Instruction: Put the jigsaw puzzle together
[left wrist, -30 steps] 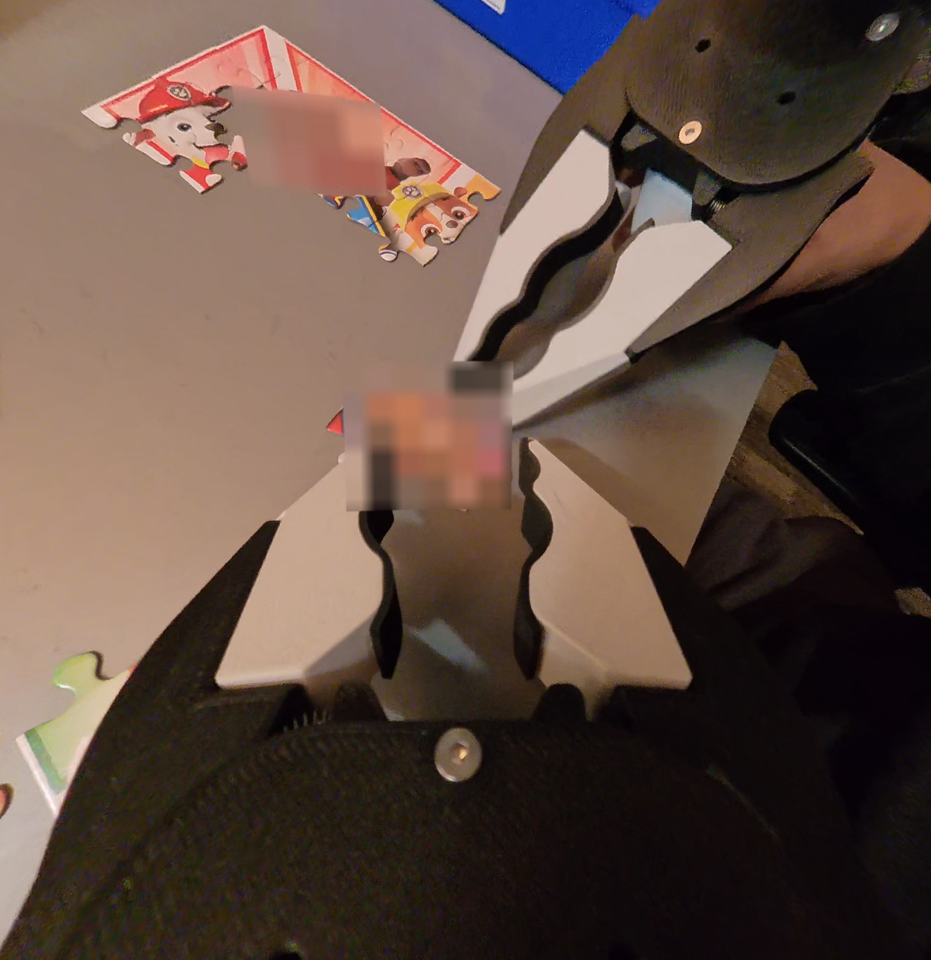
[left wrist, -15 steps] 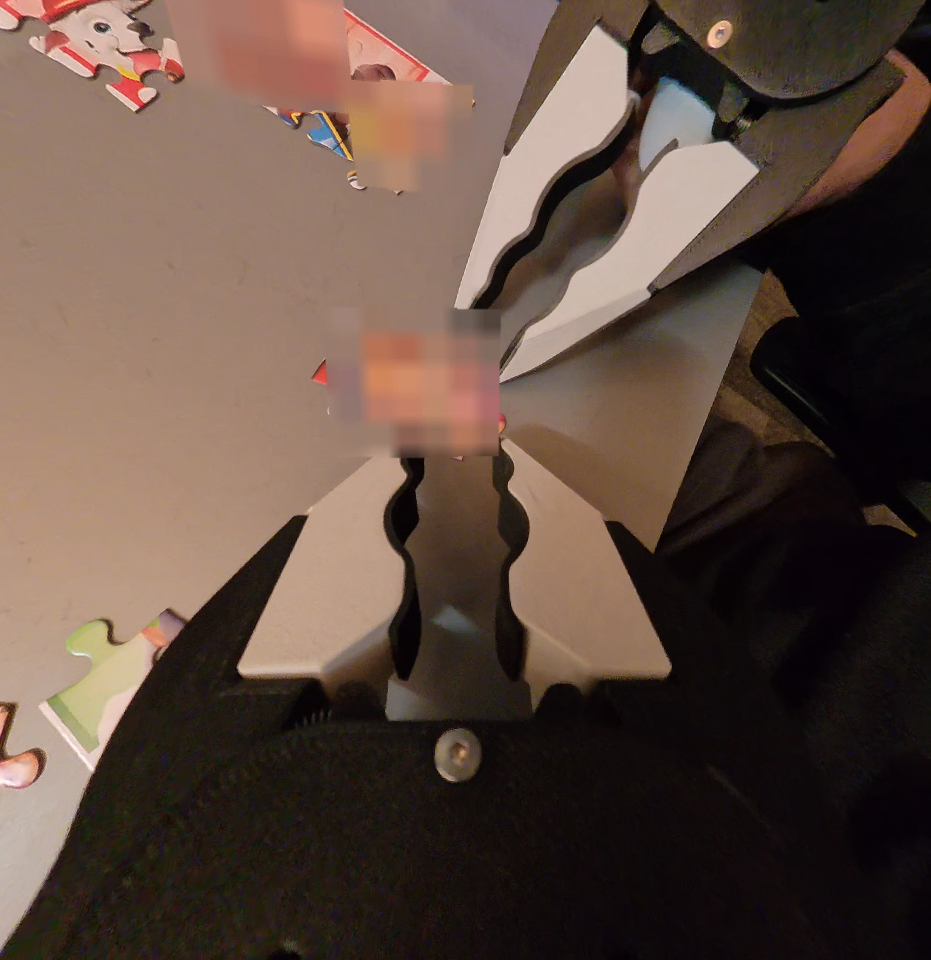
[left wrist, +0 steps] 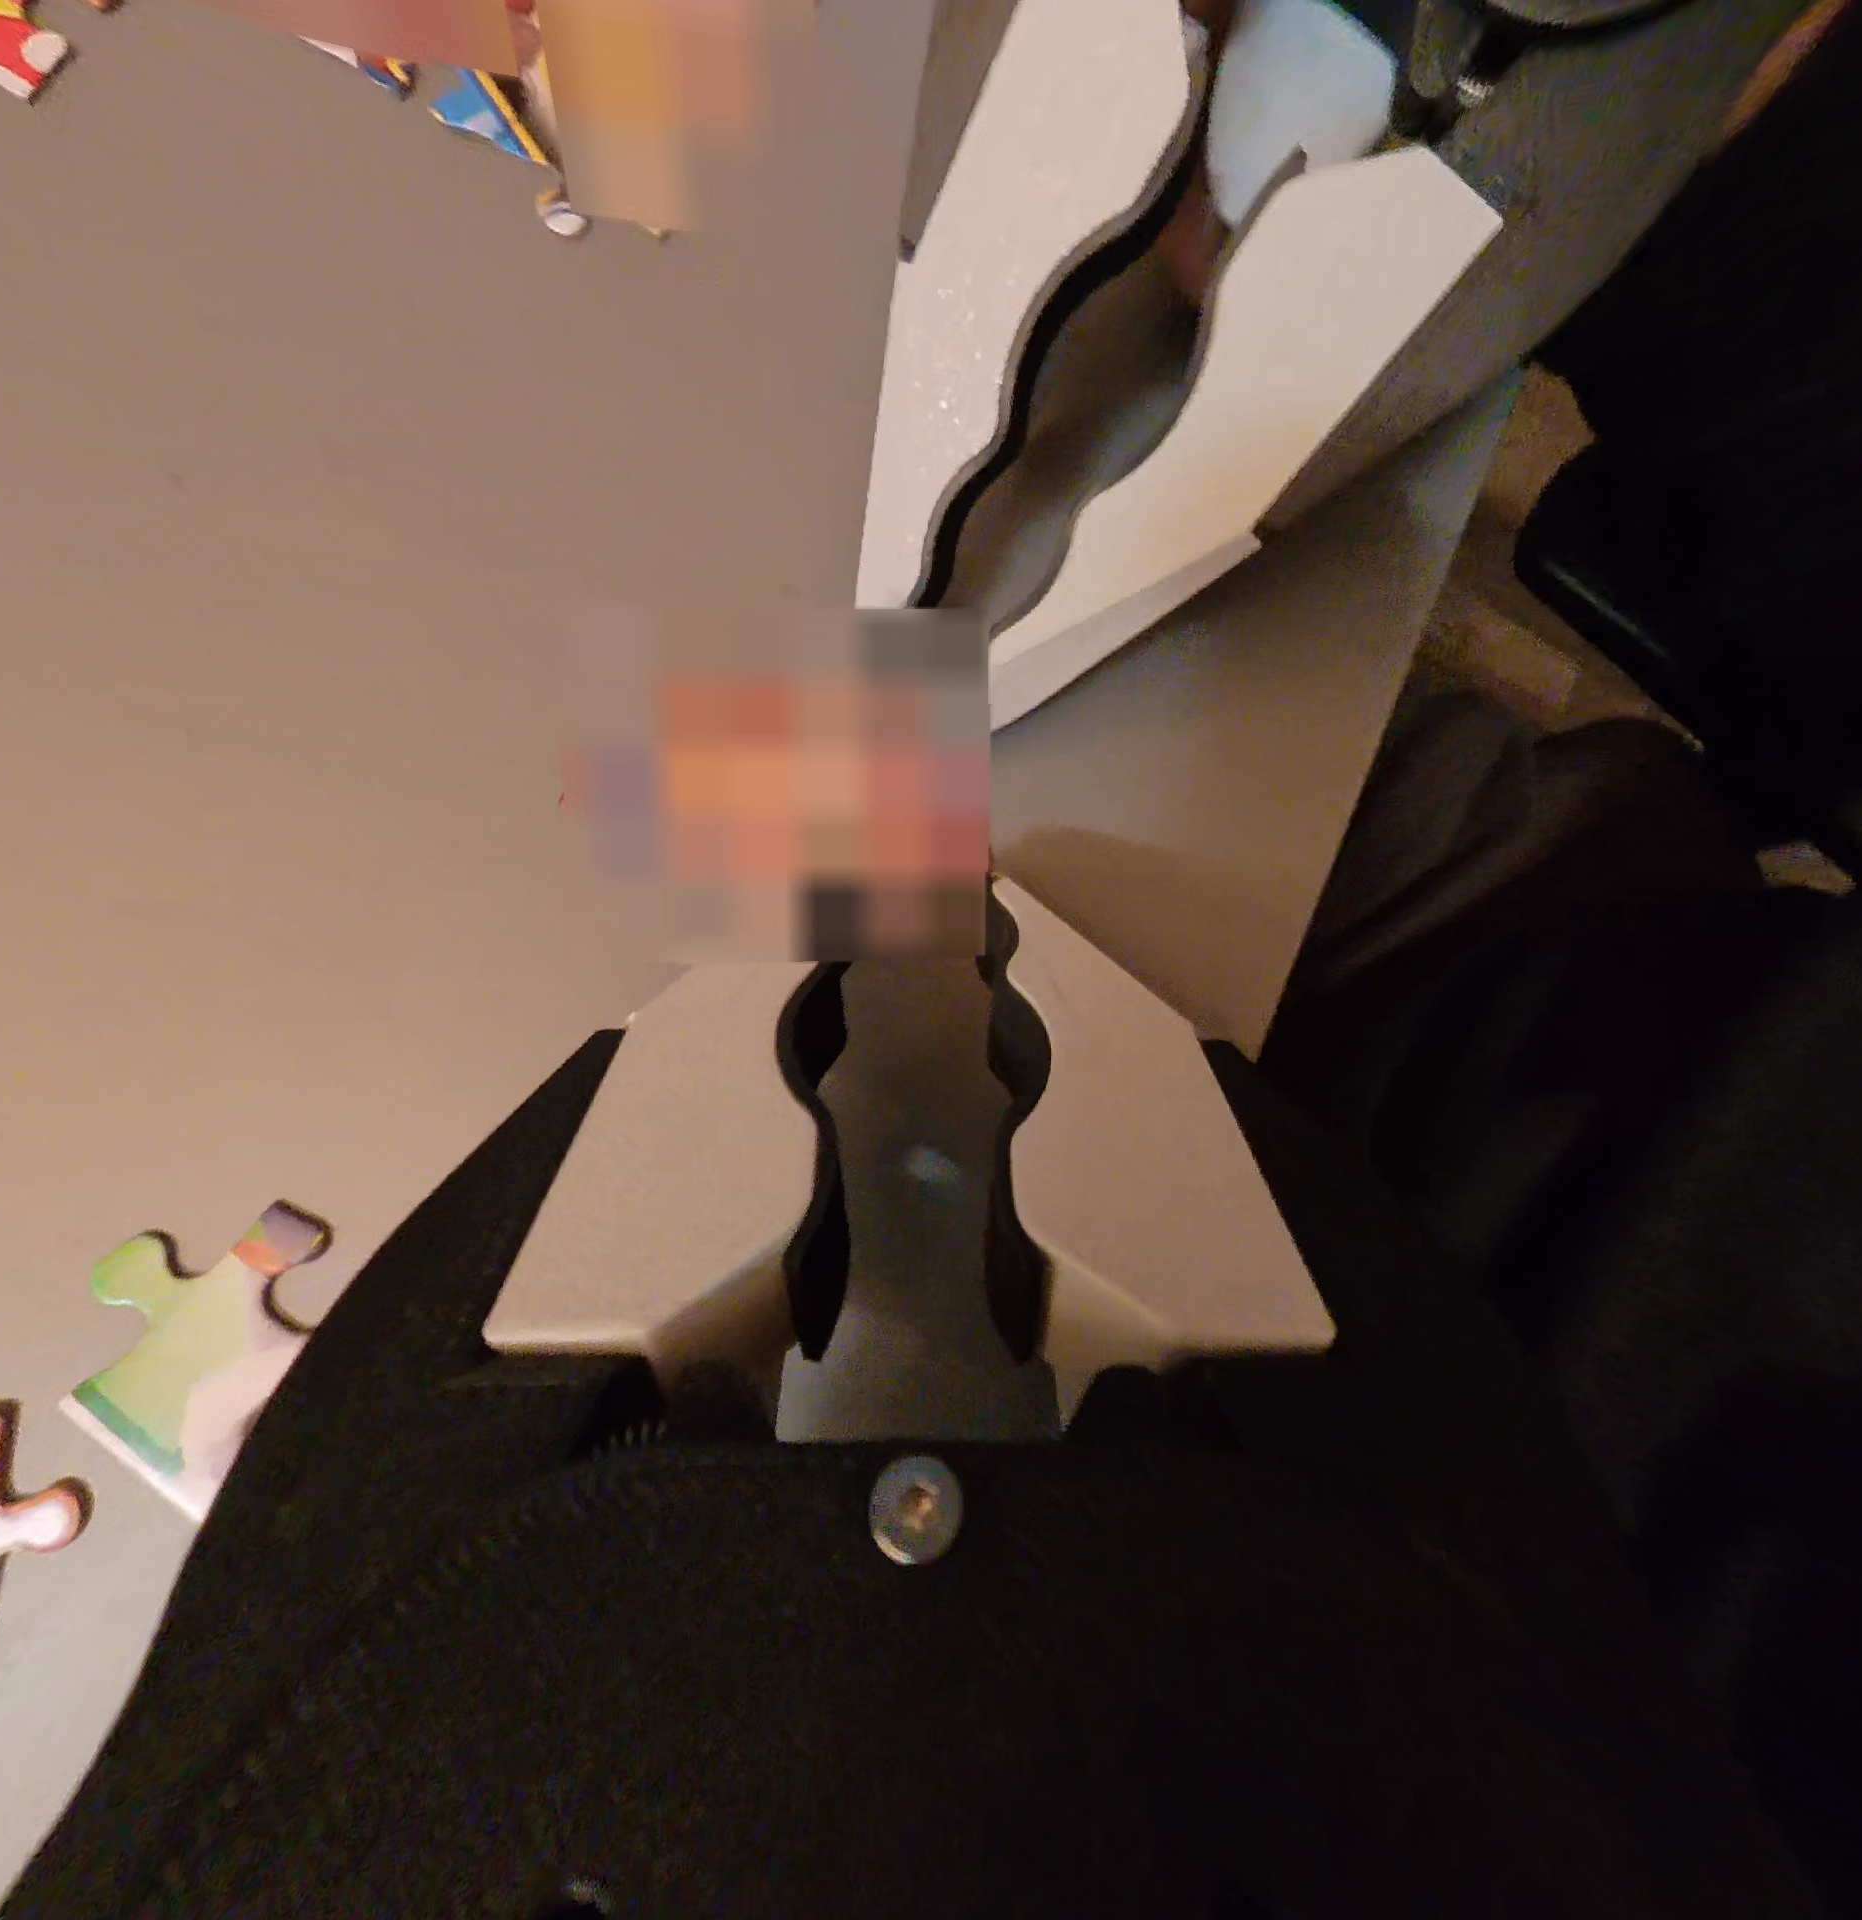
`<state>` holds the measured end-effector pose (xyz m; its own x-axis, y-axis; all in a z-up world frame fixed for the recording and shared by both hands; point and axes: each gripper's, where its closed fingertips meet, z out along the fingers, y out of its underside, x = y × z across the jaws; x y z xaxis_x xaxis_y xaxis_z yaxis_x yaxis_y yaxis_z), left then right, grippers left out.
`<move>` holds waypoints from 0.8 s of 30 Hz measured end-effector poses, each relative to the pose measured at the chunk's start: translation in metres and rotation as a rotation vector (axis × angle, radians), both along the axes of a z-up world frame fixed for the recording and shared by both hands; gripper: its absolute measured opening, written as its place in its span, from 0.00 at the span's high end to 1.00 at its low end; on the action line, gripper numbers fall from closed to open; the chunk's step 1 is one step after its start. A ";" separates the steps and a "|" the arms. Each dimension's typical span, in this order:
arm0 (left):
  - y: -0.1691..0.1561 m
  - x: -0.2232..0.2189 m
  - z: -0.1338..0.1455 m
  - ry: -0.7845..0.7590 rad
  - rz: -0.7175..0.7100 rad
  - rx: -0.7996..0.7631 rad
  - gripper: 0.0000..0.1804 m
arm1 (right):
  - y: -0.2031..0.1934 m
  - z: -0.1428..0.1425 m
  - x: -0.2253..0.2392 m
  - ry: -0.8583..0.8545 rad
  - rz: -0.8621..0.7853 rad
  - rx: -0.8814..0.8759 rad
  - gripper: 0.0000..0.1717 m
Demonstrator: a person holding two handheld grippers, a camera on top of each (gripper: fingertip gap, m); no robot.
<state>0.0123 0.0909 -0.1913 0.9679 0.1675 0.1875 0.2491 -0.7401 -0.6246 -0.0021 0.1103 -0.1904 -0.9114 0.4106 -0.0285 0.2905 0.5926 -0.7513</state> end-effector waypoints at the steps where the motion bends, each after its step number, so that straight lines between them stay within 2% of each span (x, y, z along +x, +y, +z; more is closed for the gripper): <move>1: -0.001 0.005 0.001 -0.018 -0.018 -0.003 0.90 | -0.001 0.000 0.001 0.002 0.005 0.001 0.95; 9: -0.004 0.012 0.005 -0.121 -0.011 0.022 0.88 | -0.011 0.000 0.009 0.004 0.049 0.002 0.96; 24: -0.020 -0.002 0.009 -0.114 0.066 0.027 0.88 | -0.023 0.000 0.021 -0.001 0.055 -0.001 0.95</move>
